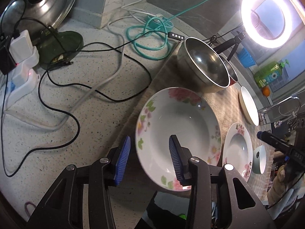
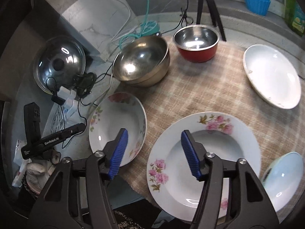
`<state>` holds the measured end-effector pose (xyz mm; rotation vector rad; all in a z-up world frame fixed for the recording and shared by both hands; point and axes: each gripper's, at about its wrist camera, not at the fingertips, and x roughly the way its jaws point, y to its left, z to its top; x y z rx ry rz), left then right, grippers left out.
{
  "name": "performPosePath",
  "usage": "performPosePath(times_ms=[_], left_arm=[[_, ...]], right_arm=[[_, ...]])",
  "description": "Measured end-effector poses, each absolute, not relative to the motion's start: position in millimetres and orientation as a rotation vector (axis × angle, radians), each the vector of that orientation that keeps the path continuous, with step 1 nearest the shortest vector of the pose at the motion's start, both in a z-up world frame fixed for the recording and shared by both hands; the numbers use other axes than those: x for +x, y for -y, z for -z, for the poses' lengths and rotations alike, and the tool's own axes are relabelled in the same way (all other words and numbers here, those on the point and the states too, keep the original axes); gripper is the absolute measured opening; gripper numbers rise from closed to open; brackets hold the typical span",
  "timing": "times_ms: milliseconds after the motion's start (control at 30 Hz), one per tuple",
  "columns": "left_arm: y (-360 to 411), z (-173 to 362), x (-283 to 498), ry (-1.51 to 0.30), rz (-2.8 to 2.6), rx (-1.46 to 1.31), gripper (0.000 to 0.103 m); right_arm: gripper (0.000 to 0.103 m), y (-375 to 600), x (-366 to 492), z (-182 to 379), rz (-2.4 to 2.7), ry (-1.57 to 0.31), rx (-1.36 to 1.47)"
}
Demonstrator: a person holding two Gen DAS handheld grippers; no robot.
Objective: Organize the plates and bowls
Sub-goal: 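Move the right tool to the rose-patterned deep plate and close on its rim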
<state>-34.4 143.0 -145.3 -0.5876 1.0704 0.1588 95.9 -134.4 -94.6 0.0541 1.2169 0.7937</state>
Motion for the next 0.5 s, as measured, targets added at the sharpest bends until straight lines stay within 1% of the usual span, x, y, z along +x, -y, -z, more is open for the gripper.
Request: performPosePath(times_ms=[33, 167, 233, 267, 500], left_arm=[[-144.8, 147.3, -35.0, -1.073, -0.159, -0.596, 0.035], [-152.8, 158.5, -37.1, -1.089, -0.161, -0.633, 0.024], [-155.2, 163.3, -38.4, -1.098, -0.161, -0.647, 0.02], [-156.2, 165.1, -39.2, -1.1, -0.161, -0.653, 0.019], [-159.9, 171.9, -38.8, -1.106, -0.152, -0.684, 0.017]], right_arm=[[0.05, 129.5, 95.3, 99.0, -0.8, -1.227, 0.047], [0.045, 111.6, 95.5, 117.7, -0.815, -1.266, 0.022], [0.038, 105.0, 97.3, 126.4, -0.825, -1.293, 0.033], [0.037, 102.2, 97.7, 129.8, -0.828, -1.302, 0.036], [0.03, 87.3, 106.0, 143.8, -0.842, -1.343, 0.058]])
